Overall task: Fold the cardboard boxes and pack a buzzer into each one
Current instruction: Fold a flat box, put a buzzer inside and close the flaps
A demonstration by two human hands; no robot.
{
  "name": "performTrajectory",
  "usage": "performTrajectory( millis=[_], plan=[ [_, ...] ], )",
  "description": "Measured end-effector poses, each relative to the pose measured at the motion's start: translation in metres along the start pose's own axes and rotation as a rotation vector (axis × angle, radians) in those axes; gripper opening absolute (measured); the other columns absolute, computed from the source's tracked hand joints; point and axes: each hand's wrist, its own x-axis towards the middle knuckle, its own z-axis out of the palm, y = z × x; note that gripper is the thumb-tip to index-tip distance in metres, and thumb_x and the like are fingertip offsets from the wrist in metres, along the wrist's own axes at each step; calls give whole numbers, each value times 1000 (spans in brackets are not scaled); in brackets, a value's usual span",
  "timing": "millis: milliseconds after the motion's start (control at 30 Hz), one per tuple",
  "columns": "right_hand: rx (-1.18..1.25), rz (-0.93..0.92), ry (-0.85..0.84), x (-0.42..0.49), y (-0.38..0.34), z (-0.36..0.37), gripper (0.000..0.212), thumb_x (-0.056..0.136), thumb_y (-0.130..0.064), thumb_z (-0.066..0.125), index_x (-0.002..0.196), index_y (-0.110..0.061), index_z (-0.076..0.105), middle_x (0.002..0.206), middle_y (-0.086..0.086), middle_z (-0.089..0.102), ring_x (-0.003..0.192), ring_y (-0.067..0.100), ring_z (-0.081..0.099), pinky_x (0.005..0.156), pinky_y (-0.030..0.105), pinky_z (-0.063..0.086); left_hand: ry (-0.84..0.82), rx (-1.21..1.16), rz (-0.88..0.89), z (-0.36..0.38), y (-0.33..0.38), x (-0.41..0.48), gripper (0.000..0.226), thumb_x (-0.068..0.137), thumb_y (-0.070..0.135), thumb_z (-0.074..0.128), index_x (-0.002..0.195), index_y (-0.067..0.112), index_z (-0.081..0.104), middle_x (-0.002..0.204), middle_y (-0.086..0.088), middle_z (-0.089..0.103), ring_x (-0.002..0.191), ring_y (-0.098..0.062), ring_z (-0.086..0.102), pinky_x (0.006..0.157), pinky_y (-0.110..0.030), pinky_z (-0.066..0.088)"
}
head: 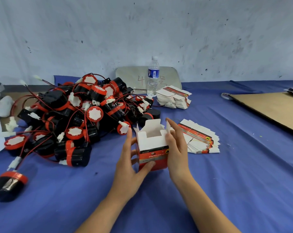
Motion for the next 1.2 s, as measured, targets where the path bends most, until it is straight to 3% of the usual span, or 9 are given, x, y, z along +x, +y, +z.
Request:
performTrajectory(
  millis=[167,267,400,633,700,800,900,1000,1200],
  plan=[
    [-33,-62,25,-2,-3,-1,46,98,0,41,124,-35,54,92,-8,62,73,-2,60,60,14,47,2,163,142,0,0,-1,82,81,26,71,136,66,24,137,23,34,118,11,45,81,-4,45],
    [-87,-138,39,-5,-5,1,44,88,-7,40,113,-41,55,99,-15,65,85,3,62,66,18,48,18,160,177,-1,1,-1,69,80,29,72,127,64,36,135,20,37,120,5,46,82,-5,45],
    [-152,-221,53,-9,-5,5,20,90,-11,52,99,-26,62,97,-20,65,89,-2,62,72,9,45,43,96,167,-2,7,2,46,79,43,66,117,58,45,130,25,39,114,4,52,72,-8,50],
    [-161,-175,-51,-9,-2,3,3,83,-20,62,84,-19,65,96,-9,67,94,6,63,72,12,45,73,78,135,-7,7,2,23,85,50,54,107,52,49,122,30,41,108,-2,54,66,-14,52],
    [-197,-183,-79,-10,-2,5,13,81,-31,61,74,-19,62,89,-5,65,84,8,61,70,15,44,84,103,137,-10,6,3,16,89,52,48,105,47,48,121,25,43,106,-7,55,65,-22,54],
    [-197,-179,-79,-11,-3,8,25,84,-34,55,74,-13,63,85,-2,65,79,9,60,70,17,45,100,126,154,-10,8,3,19,95,50,39,112,49,49,126,22,44,111,-10,55,75,-33,56],
    [-197,-188,-41,-12,-2,8,37,84,-37,53,76,-3,66,90,-7,67,85,4,62,70,11,44,76,90,175,-7,10,2,42,99,43,36,140,48,36,149,19,37,136,-15,41,100,-42,48],
    [-207,-171,4,-13,-1,9,44,83,-41,53,76,-1,70,102,-17,65,97,-7,60,72,5,41,63,34,191,-6,12,4,52,100,46,35,149,49,19,153,26,29,143,-6,29,110,-22,33],
    [-146,-140,-9,-10,-1,8,31,93,-24,48,77,-17,74,100,-12,68,95,2,63,75,12,45,78,81,207,-8,12,4,28,98,43,40,120,37,56,147,23,39,136,-3,39,99,-16,41]
  ],
)
